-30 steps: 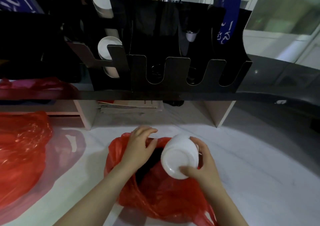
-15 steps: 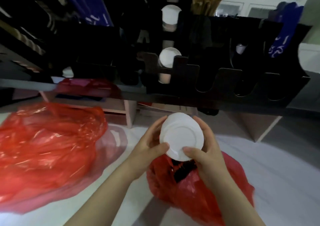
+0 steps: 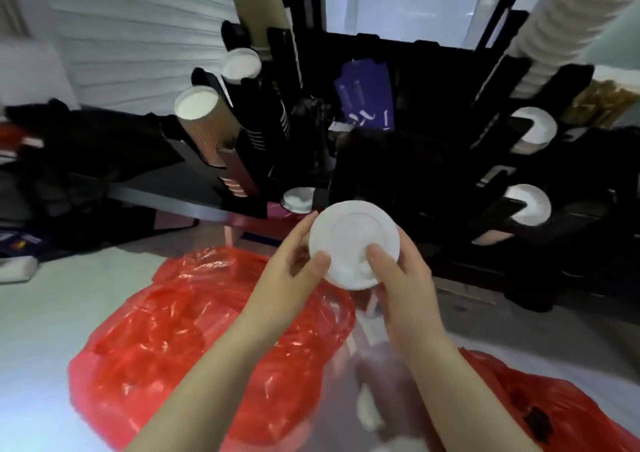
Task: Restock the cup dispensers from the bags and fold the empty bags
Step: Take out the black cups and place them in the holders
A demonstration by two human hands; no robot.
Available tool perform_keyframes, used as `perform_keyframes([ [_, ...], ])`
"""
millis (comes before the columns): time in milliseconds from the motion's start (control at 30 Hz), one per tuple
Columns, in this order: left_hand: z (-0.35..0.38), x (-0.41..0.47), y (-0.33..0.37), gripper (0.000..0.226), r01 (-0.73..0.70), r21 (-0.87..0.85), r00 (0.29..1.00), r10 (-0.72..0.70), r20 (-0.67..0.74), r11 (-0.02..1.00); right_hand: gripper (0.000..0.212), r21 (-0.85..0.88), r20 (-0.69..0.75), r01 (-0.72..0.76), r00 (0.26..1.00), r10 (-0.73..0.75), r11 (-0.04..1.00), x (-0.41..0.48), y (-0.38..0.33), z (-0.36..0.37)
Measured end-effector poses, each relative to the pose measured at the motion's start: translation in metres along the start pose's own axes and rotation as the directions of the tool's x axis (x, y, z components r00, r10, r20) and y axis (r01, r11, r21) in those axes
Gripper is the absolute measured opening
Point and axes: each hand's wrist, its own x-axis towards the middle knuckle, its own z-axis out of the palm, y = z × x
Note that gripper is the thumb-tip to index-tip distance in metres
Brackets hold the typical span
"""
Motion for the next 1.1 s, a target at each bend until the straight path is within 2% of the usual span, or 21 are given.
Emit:
perform_keyframes([
  [67,-0.017,0.007,0.002,0.076,-0.029,0.029,1.0,0.029,0.004,0.999,0.051,0.012,-0.005,-0.008,1.0,0.008,1.0,0.017,-0.005,0.022],
  [200,-0.04,0.014,-0.006,0.073,-0.009,0.081,1.0,0.01,-0.02,0.997,0.046,0.029,-0.046,-0.025,0.999,0.026,0.999,0.066,-0.022,0.047],
  [300,-0.058,0.02,-0.019,0.072,0.059,0.261,0.996,-0.039,-0.08,0.964,0.042,-0.132,-0.103,-0.029,0.995,0.015,0.991,0.117,-0.035,0.059],
  [400,-0.071,0.031,-0.03,0.069,0.078,0.448,0.994,-0.038,-0.098,0.891,0.045,-0.348,-0.066,-0.082,0.996,0.063,0.934,0.159,-0.039,0.071],
  [500,-0.077,0.042,-0.039,0.064,0.043,0.526,0.996,0.007,-0.093,0.849,0.049,-0.536,0.001,-0.051,0.998,0.061,0.843,0.184,-0.038,0.085],
  [600,-0.077,0.054,-0.042,0.068,0.007,0.502,0.994,0.05,-0.101,0.865,0.047,-0.662,0.027,-0.003,0.999,0.028,0.75,0.198,-0.041,0.092],
  [733,-0.07,0.071,-0.038,0.079,-0.048,0.419,0.983,0.117,-0.142,0.907,0.05,-0.691,0.055,-0.005,0.997,0.06,0.723,0.202,-0.039,0.087],
  [867,-0.061,0.088,-0.031,0.082,-0.109,0.308,0.975,0.161,-0.151,0.945,0.048,-0.758,0.136,0.044,0.986,0.092,0.651,0.204,-0.039,0.085],
  [1100,-0.049,0.099,-0.035,0.09,-0.104,0.214,0.964,0.151,-0.219,0.971,0.051,-0.852,0.064,0.013,0.995,0.079,0.523,0.209,-0.04,0.089],
])
